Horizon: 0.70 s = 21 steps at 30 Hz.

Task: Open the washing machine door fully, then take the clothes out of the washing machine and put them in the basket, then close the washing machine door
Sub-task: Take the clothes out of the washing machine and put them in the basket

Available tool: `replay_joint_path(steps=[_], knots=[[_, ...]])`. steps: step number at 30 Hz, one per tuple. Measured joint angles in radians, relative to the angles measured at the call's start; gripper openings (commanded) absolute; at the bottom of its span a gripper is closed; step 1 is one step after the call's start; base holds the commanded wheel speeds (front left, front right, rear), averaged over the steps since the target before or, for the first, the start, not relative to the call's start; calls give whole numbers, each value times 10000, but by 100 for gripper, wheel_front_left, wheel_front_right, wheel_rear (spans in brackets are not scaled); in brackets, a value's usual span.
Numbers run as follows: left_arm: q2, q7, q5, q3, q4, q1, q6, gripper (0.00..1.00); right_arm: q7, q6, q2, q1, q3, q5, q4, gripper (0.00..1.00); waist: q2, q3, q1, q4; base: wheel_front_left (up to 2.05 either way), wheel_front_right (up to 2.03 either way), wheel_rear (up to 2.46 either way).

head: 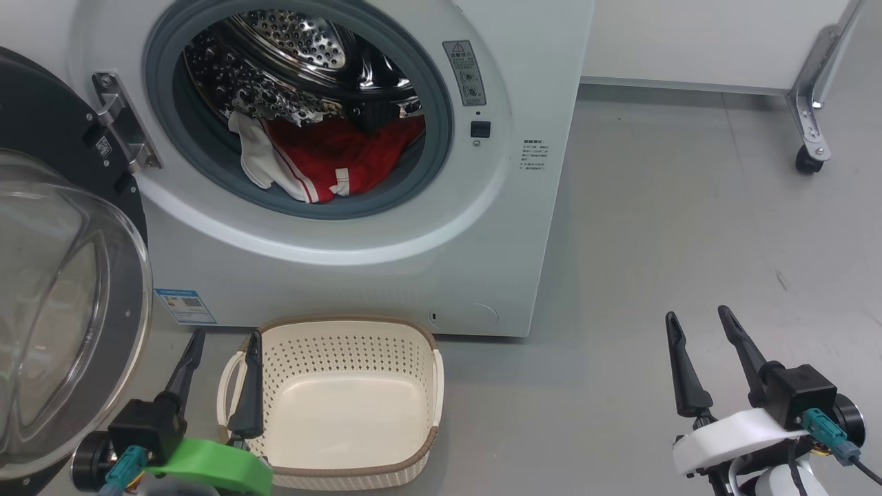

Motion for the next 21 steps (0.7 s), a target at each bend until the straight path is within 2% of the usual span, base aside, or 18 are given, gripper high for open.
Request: replay_joint_path(steps=[10,21], knots=[[-19,0,79,-23,-6,0,2,100,0,-2,40,-2,-13,0,-2,100,0,93,0,-46,44,-44,0],[-42,0,104,-50,-6,0,2,100,0,-2,48,-4,-35,0,-2,100,0,155,0,-91,6,-6,0]])
